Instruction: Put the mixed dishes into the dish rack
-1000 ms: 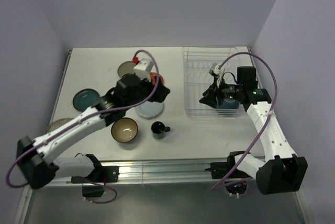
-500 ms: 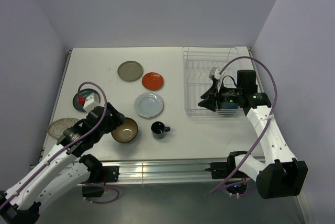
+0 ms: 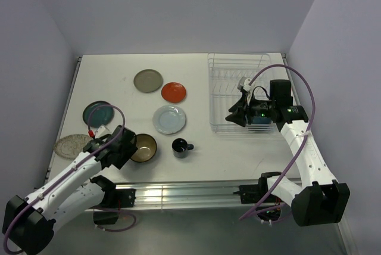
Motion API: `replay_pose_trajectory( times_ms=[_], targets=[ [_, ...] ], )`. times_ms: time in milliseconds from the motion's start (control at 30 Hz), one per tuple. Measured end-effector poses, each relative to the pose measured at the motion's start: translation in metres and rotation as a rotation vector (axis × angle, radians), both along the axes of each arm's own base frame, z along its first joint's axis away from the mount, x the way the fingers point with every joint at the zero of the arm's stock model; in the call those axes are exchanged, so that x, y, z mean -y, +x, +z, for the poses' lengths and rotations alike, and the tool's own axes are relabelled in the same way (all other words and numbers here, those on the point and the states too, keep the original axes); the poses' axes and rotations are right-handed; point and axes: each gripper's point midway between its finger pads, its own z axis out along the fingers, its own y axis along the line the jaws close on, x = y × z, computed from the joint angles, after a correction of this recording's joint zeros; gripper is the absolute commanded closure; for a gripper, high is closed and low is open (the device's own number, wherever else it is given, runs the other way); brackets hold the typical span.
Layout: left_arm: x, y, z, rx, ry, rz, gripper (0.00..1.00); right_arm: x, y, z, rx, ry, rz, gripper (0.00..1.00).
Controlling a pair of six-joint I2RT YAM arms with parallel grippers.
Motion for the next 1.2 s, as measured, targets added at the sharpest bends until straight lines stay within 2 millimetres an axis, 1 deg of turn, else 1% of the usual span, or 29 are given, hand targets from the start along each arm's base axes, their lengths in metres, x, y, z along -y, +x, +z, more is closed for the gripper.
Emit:
replay_pose_trajectory(
  times_ms=[133,167,200,233,267,300,400,467,633,700,800,967,1033,1133,1167,1200],
  targets=[
    [0.004,-0.009,-0.024,-0.049,-0.048,0.008,0.43,0.000,0.000,0.000,0.002,-0.001,0.001,0.49],
    [0.006,-0.010,-0.029,-0.062,-0.057,0.007,0.45,0.000,0.000,0.000,0.002,-0.001,0.001,0.49],
    [0.008,-0.012,-0.035,-0.076,-0.066,0.006,0.54,0.000,0.000,0.000,0.002,-0.001,0.001,0.49],
    [0.010,-0.014,-0.040,-0.087,-0.079,0.007,0.59,0.000,0.000,0.000,0.002,-0.002,0.001,0.49],
    [0.013,-0.012,-0.041,-0.078,-0.098,0.006,0.64,0.000,0.000,0.000,0.002,-0.002,0.001,0.49],
    [0.016,-0.010,-0.041,-0.068,-0.117,0.007,0.72,0.000,0.000,0.000,0.002,-0.002,0.001,0.49],
    [0.021,-0.006,-0.038,-0.044,-0.148,0.002,0.84,0.000,0.000,0.000,0.002,-0.002,0.001,0.49],
    [0.023,-0.005,-0.035,-0.023,-0.165,0.000,0.87,0.000,0.000,0.000,0.002,-0.002,0.001,0.49],
    [0.017,-0.012,-0.032,-0.003,-0.171,0.006,0.97,0.000,0.000,0.000,0.003,-0.002,0.002,0.49],
    [0.016,-0.013,-0.028,0.021,-0.181,-0.001,1.00,0.000,0.000,0.000,0.004,-0.002,0.002,0.49],
    [0.018,-0.009,-0.015,0.089,-0.205,-0.036,1.00,0.000,0.000,0.000,0.004,-0.002,0.003,0.49],
    [0.028,0.004,0.008,0.224,-0.212,-0.192,1.00,0.000,-0.001,-0.001,0.002,-0.001,0.007,0.49],
    [0.038,0.011,0.021,0.280,-0.216,-0.288,1.00,-0.001,-0.001,-0.001,-0.002,0.001,0.009,0.49],
    [0.059,0.024,0.044,0.377,-0.243,-0.423,1.00,-0.001,-0.001,-0.002,-0.019,0.010,0.008,0.48],
    [0.069,0.031,0.055,0.417,-0.258,-0.473,1.00,-0.002,-0.001,-0.003,-0.036,0.017,0.004,0.47],
    [0.078,0.037,0.065,0.447,-0.273,-0.511,1.00,-0.003,-0.001,-0.003,-0.054,0.024,0.001,0.41]
  ],
)
